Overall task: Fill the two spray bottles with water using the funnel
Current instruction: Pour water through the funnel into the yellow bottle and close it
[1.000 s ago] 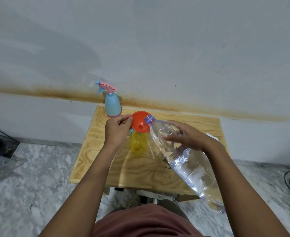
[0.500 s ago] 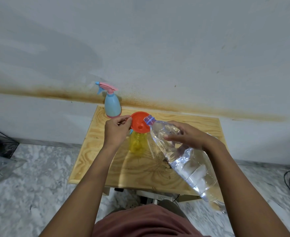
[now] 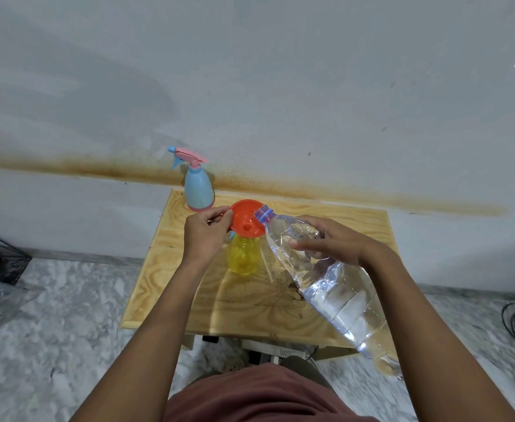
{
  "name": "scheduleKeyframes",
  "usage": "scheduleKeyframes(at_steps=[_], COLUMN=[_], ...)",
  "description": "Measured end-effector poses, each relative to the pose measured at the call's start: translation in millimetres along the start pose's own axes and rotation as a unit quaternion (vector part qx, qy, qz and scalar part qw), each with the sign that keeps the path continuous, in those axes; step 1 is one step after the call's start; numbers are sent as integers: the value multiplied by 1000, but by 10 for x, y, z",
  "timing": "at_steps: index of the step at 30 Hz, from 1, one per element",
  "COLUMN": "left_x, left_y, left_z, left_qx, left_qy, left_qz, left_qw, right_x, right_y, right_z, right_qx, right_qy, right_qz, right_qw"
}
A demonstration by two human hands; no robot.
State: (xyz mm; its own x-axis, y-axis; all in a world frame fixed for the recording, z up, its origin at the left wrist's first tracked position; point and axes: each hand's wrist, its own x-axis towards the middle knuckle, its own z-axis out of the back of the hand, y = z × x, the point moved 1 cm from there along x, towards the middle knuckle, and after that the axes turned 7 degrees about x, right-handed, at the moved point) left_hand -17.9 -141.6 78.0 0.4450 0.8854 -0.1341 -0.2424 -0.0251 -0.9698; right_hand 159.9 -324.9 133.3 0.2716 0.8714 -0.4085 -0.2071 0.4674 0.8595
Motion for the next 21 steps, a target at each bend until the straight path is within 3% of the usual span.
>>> scheduleKeyframes(at_steps=[21], left_x=[-19], left_y=[-3], left_z=[25], left_qx=[1], left_qy=[-4], left_qz=[-3], left_qw=[1000], right_x=[12], right_y=[-55], right_z=[-2], right_qx=[6], right_qy=[1], right_qz=[-3], right_qw=[1000])
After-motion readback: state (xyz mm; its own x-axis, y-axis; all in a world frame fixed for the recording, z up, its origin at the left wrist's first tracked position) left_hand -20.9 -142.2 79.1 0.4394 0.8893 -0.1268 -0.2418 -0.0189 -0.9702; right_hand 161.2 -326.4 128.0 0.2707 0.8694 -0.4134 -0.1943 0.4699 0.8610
